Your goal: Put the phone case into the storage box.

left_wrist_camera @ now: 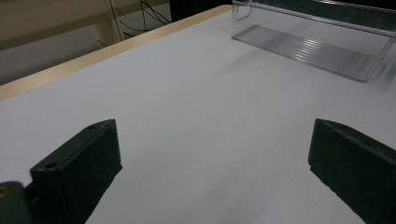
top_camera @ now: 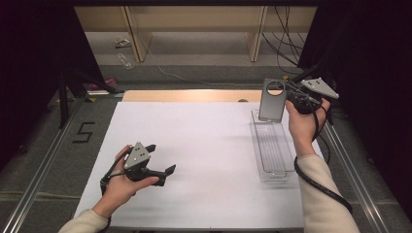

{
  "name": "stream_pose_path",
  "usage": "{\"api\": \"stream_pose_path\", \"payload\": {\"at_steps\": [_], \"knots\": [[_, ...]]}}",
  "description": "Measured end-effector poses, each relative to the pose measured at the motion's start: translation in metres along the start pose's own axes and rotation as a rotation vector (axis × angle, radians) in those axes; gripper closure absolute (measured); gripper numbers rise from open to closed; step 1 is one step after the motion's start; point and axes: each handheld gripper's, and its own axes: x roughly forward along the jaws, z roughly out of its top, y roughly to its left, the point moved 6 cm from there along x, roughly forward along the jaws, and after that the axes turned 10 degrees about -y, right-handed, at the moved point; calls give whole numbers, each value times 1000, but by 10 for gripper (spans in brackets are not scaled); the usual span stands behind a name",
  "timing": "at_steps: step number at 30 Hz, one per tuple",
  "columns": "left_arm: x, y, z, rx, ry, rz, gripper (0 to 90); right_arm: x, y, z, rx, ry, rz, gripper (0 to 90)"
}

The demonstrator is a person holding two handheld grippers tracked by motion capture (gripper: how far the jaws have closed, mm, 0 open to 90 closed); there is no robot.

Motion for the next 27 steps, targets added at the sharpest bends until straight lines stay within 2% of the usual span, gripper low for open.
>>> {"api": "stream_pose_path", "payload": {"at_steps": [27], "knots": [[0, 0, 0, -7, -3, 2, 18, 14, 1, -2, -2, 32, -4, 837]]}}
